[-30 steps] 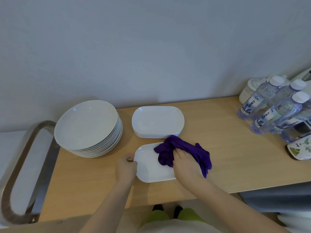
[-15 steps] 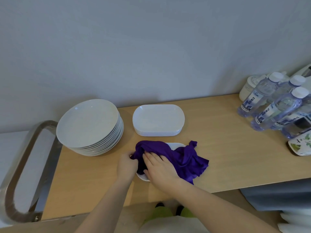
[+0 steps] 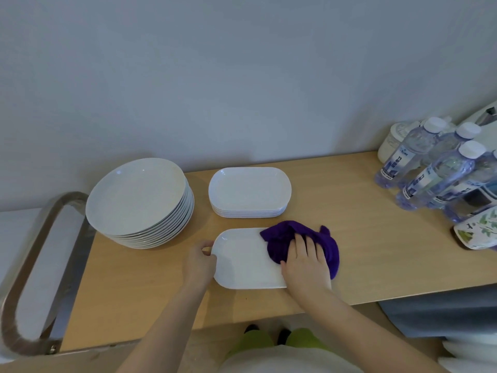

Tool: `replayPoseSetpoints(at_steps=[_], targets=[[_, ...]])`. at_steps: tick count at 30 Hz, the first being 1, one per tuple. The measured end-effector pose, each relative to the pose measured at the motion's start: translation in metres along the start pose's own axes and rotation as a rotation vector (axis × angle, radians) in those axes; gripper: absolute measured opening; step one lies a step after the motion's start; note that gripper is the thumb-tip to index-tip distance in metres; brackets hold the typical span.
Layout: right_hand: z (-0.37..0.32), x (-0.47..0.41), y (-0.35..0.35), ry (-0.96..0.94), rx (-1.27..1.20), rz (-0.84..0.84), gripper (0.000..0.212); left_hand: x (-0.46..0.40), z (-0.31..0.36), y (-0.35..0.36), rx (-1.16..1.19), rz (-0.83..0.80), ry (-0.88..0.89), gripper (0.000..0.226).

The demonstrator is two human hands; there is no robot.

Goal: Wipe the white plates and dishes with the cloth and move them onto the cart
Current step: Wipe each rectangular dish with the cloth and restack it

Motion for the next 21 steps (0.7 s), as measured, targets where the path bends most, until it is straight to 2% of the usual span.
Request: replayPoseSetpoints(at_steps=[1, 4, 9, 12, 18, 21], targets=[[0.003, 0.001, 0.000, -0.013, -0.007, 0.021, 0.055, 0.000, -0.001, 0.000, 0.001, -0.004, 0.000, 0.029], [0.004, -0.004, 0.007, -0.079, -0.028, -0.070, 0.053, -0.001, -0.003, 0.001, 0.012, -0.015, -0.007, 0.031], [-0.029, -0.021, 0.005, -0.041, -0.276, -0.172, 0.060, -0.001, -0.001, 0.000, 0.049, -0.015, -0.055, 0.029], [-0.054, -0.025, 0.001, -0.032, -0.384, -0.152, 0.059, -0.004, 0.000, -0.001, 0.061, -0.031, -0.069, 0.026], [-0.086, -0.013, 0.014, -0.334, -0.447, -0.159, 0.050, -0.004, -0.002, -0.002, 0.053, -0.004, -0.001, 0.032], [-0.091, 0.003, 0.020, -0.423, -0.468, -0.160, 0.046, -0.003, -0.004, -0.001, 0.032, 0.007, 0.008, 0.033]])
Point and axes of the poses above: each hand's wrist, its own x-axis away from the middle knuckle, its own y-axis out of the palm, z = x × y, the point moved 1 cm from there along -x, towards the middle knuckle, and after that the axes turned 12 degrees about -x, right-handed, at the moved point
